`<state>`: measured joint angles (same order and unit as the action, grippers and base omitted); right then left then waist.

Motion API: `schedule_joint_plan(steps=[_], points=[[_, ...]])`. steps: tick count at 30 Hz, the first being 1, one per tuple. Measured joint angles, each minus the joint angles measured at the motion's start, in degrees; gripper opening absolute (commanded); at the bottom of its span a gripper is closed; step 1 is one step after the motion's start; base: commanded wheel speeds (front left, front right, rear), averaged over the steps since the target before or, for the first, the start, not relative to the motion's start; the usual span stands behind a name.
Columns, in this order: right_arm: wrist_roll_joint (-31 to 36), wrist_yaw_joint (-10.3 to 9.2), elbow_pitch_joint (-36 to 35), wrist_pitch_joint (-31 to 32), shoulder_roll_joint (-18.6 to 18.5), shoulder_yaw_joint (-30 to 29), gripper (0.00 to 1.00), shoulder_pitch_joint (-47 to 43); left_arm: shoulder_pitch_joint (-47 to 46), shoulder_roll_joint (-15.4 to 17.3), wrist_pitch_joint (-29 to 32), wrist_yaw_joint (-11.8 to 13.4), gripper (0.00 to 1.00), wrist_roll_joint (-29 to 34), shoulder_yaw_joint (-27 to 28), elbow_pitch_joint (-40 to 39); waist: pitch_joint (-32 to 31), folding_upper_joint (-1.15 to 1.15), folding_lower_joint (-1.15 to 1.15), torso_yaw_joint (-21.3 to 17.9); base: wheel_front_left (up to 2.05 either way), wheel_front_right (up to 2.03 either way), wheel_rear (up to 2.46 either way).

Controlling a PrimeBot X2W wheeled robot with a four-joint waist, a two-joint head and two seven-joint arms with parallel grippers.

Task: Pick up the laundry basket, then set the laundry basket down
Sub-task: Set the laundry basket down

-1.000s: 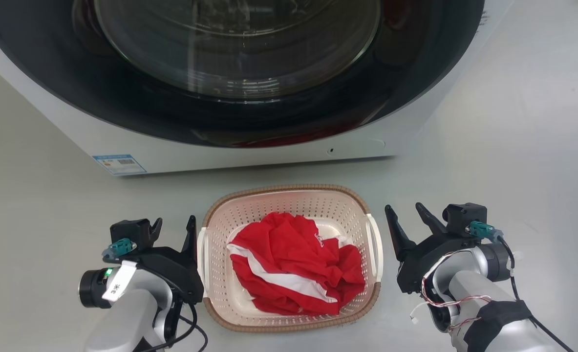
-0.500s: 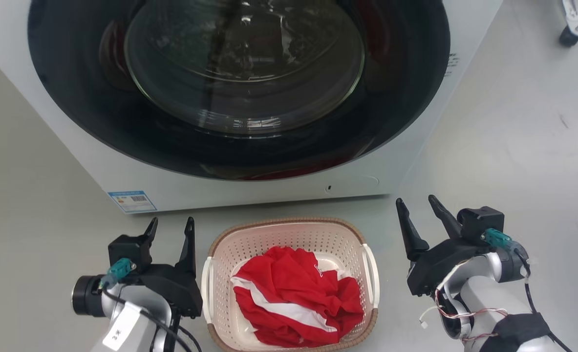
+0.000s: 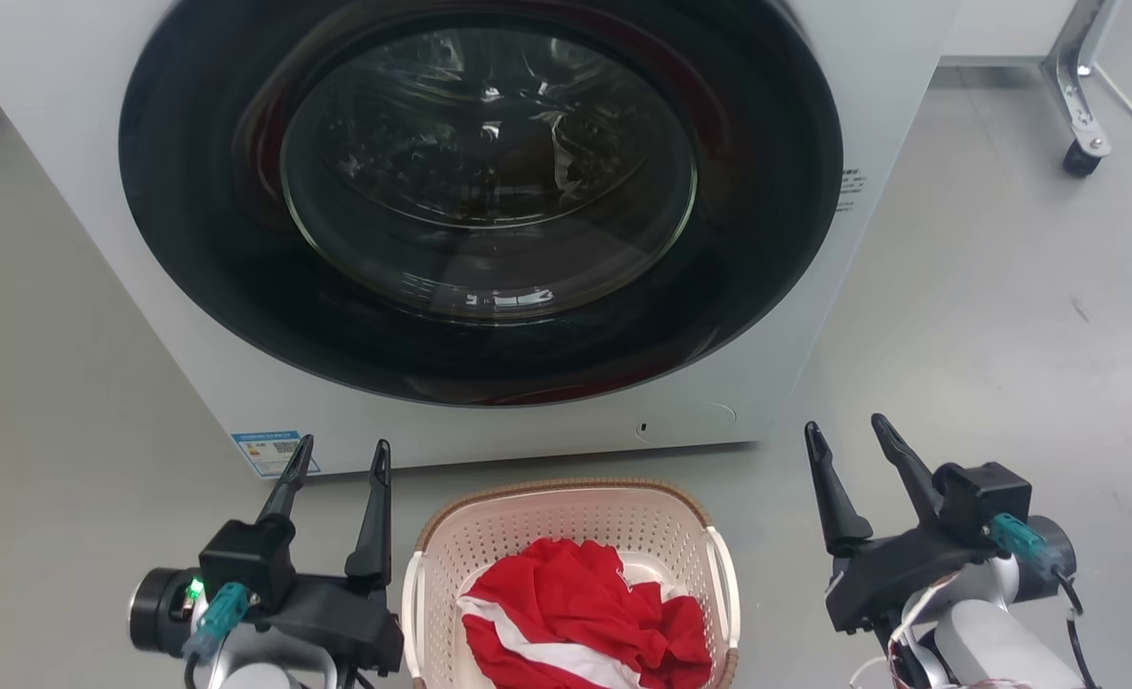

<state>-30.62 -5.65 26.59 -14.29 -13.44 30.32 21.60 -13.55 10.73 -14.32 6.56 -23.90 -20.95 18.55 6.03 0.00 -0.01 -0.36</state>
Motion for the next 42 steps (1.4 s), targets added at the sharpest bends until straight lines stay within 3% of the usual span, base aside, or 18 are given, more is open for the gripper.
schedule_joint_plan(steps=[16,32,42], points=[[4.9,-1.42,-13.1,0.0,-2.0,-4.8,1.00,-10.7,11.5,0.3,-0.2,0.5,1.00,4.3,3.7,-15.1,-3.4,0.00,0.00,0.0,0.00,0.00,0.00],[7.8,-1.48,-17.2,0.0,-1.7,-10.4,1.00,-16.7,16.3,-3.6,2.3,0.6,1.00,6.4,8.7,-16.4,-3.2,0.00,0.01,0.0,0.00,0.00,0.00],[9.6,-1.49,-18.6,0.0,-0.4,-11.6,1.00,-17.5,16.7,-4.1,5.0,0.6,1.00,7.4,10.2,-17.3,-3.0,0.00,0.01,0.1,0.00,0.00,0.00]])
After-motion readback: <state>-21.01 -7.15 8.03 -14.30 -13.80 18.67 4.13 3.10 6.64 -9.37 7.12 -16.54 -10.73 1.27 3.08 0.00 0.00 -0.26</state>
